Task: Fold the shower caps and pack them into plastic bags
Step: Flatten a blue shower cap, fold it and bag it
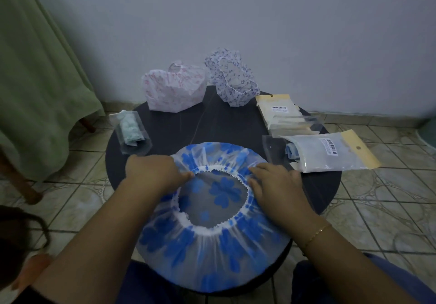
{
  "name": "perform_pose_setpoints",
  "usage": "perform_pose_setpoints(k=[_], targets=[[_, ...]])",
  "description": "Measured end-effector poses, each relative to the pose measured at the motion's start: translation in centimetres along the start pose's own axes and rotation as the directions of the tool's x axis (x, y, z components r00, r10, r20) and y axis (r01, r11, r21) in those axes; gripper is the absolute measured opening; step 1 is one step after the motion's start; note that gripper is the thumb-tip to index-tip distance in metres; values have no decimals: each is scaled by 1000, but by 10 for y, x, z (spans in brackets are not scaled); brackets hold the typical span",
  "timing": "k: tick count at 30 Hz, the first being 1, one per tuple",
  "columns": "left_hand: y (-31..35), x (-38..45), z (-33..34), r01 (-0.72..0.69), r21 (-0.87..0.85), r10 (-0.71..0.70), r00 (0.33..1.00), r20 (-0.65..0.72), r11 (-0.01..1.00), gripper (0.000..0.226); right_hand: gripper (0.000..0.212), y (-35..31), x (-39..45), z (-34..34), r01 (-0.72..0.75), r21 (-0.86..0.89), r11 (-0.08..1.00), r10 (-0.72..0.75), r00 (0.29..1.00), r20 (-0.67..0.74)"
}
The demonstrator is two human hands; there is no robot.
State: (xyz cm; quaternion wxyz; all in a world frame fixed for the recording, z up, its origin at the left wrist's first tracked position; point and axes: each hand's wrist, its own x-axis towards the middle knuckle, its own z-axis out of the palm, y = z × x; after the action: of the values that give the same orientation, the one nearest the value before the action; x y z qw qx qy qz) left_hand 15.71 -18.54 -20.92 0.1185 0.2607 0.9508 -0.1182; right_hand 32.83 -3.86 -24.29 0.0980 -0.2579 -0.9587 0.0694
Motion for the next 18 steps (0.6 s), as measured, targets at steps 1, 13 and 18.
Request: perform_pose_setpoints(k=[1, 13, 18], targets=[[0, -1, -3, 8, -22, -9, 999, -37, 1000, 65, 34, -1, 0, 1, -9, 13, 1000, 9, 1000, 4], [35, 37, 39, -632, -266, 529, 765, -367, 728, 47, 67, -7, 7, 22, 91, -13, 996, -87, 980, 179], [33, 44, 42, -497, -238, 442, 862, -248, 834, 52, 64, -2, 3, 19, 27, 14, 1000, -29, 966, 255]])
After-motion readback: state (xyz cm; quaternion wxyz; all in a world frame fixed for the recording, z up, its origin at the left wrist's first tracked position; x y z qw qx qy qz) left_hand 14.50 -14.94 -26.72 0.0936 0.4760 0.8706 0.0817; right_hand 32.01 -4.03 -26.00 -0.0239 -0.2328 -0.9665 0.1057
